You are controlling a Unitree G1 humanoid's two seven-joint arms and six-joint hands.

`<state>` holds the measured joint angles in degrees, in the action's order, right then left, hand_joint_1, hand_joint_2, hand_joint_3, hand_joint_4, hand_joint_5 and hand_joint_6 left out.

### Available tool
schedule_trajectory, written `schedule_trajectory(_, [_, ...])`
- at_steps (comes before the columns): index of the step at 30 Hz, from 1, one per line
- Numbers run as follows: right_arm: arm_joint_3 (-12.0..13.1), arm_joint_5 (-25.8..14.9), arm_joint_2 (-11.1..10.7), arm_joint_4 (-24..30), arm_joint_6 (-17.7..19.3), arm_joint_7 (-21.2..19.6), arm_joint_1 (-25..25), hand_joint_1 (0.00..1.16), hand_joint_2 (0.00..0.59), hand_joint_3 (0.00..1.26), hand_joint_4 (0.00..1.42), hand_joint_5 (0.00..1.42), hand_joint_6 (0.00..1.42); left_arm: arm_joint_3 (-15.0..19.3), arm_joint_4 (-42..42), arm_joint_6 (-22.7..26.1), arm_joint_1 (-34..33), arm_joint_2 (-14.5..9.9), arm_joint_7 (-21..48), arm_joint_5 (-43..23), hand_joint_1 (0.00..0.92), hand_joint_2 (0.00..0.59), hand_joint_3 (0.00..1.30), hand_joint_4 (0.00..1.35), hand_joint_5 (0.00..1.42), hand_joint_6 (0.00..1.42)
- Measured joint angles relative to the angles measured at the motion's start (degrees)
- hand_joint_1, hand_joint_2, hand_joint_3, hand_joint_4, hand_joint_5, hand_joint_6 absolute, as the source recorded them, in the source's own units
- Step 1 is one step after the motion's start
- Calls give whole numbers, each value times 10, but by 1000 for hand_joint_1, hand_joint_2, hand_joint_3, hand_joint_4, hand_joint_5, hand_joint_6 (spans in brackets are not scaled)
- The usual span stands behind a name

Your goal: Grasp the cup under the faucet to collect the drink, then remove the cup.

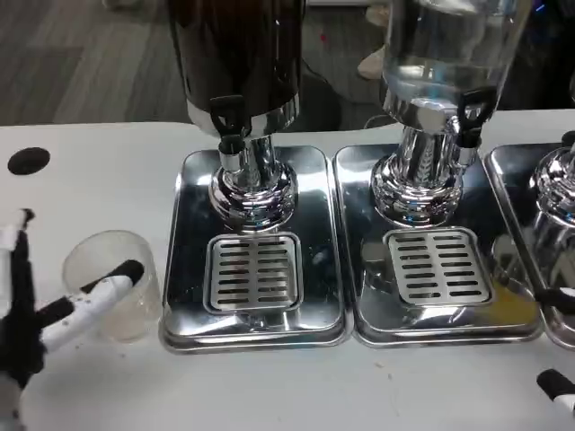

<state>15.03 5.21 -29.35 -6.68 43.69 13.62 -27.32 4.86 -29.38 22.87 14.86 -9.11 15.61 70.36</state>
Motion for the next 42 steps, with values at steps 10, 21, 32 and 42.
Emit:
schedule_trajectory(10, [-1, -1, 0, -3, 5, 1, 3, 641, 255, 272, 211, 185, 102, -79, 47, 26, -38, -14, 8, 63, 182, 44, 124, 144, 369, 678])
schedule_trajectory(21, [2, -7, -1, -7, 5, 1, 16, 641, 251, 272, 211, 183, 102, -105, 65, 57, -54, -22, 49, 113, 185, 39, 120, 135, 369, 680])
schedule_trajectory(32, [0, -7, -1, -11, 9, 3, 13, 640, 249, 272, 211, 191, 102, -104, 87, 66, -58, -34, 58, 109, 178, 49, 171, 195, 429, 709])
schedule_trajectory(42, [-1, -8, -1, -20, 17, 4, 2, 637, 247, 272, 211, 193, 102, -111, 112, 59, -59, -33, -27, 69, 208, 74, 284, 302, 535, 790])
